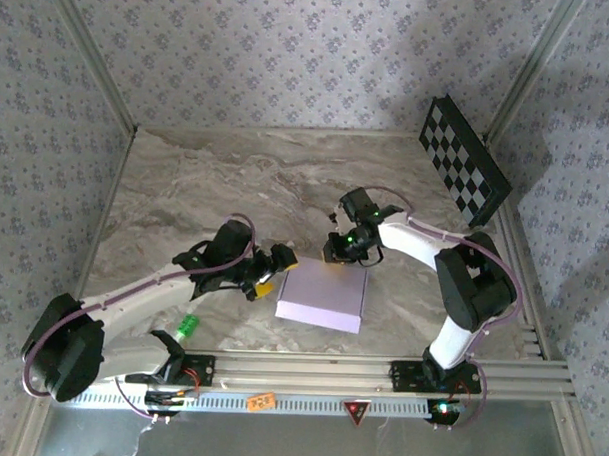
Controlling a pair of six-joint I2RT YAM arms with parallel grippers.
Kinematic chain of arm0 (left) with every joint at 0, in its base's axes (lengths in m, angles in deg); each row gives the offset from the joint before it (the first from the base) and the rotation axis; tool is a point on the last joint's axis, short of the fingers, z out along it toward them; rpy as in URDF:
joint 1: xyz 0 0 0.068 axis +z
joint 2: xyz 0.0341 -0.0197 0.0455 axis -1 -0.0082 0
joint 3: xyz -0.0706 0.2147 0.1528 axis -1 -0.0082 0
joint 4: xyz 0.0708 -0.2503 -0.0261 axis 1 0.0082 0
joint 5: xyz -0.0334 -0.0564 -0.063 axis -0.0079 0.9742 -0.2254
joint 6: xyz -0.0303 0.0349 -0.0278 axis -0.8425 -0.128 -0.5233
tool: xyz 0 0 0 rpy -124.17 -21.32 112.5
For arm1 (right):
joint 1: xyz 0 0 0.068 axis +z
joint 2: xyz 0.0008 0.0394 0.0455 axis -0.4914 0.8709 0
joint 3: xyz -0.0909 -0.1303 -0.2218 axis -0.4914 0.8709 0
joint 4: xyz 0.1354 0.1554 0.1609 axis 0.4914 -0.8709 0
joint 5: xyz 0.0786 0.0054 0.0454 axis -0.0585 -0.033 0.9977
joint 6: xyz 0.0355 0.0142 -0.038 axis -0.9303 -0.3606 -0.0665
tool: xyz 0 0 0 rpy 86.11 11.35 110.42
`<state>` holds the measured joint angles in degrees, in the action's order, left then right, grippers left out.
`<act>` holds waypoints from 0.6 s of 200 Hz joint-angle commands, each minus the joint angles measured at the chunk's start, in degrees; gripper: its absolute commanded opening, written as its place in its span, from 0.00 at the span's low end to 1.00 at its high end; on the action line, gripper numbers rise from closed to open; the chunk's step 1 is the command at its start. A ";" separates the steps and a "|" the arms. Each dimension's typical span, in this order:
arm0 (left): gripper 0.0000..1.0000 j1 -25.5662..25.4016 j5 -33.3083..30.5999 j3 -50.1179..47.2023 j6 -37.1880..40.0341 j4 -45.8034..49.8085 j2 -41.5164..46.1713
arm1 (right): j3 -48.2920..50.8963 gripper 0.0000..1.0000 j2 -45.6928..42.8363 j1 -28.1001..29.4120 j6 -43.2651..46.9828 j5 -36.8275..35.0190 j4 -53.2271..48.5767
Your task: Fold the paper box
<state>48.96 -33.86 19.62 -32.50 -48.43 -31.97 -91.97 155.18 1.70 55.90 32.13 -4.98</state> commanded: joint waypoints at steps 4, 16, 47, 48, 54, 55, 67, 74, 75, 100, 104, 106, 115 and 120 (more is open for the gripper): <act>1.00 -0.93 0.62 -0.11 -1.19 -0.58 0.89 | 1.51 0.16 1.90 -0.50 0.20 -1.54 -1.96; 1.00 -1.25 0.51 -0.22 -1.97 -0.58 0.73 | 1.41 0.16 1.88 -0.53 0.29 -1.44 -2.07; 1.00 -2.69 0.49 -0.66 -4.15 -1.63 -0.31 | 1.41 0.16 2.04 -0.51 0.46 -1.31 -1.88; 1.00 -2.77 0.50 -0.66 -4.20 -1.59 -0.33 | 1.37 0.16 2.11 -0.57 0.46 -1.36 -1.91; 1.00 -3.02 0.64 -0.54 -4.22 -1.23 -0.62 | 1.46 0.16 2.17 -0.55 0.46 -1.31 -1.80; 1.00 -3.02 0.66 -0.47 -4.23 -1.17 -0.62 | 1.49 0.16 2.13 -0.59 0.46 -1.31 -1.78; 1.00 -3.14 0.93 -0.40 -4.32 -0.43 -1.17 | 1.60 0.16 2.25 -0.56 0.47 -1.22 -1.52; 1.00 -3.17 1.17 -0.65 -4.56 -0.39 -1.26 | 1.60 0.16 2.35 -0.56 0.46 -1.15 -1.54; 1.00 -3.14 1.19 -0.66 -4.66 -0.44 -1.33 | 1.60 0.16 2.35 -0.55 0.46 -1.19 -1.56; 1.00 -3.24 2.36 -2.35 -8.30 -4.99 -2.55 | 1.85 0.16 2.28 -0.55 0.46 -1.14 -1.45; 1.00 -3.34 2.55 -2.97 -9.66 -6.99 -2.91 | 1.91 0.16 2.23 -0.59 0.46 -1.20 -1.44; 1.00 -3.38 2.67 -3.24 -10.39 -8.09 -3.07 | 1.94 0.16 2.21 -0.58 0.53 -1.22 -1.48; 1.00 -3.78 2.88 -4.53 -13.83 -13.06 -4.01 | 1.95 0.16 1.96 -0.55 0.38 -1.14 -1.32; 1.00 -3.92 2.88 -5.07 -15.75 -15.95 -4.60 | 1.95 0.16 1.89 -0.63 0.38 -1.14 -1.33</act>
<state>45.92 -32.54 17.13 -39.45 -52.98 -34.24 -91.53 155.86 1.18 55.90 32.06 -3.40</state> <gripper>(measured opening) 0.997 0.161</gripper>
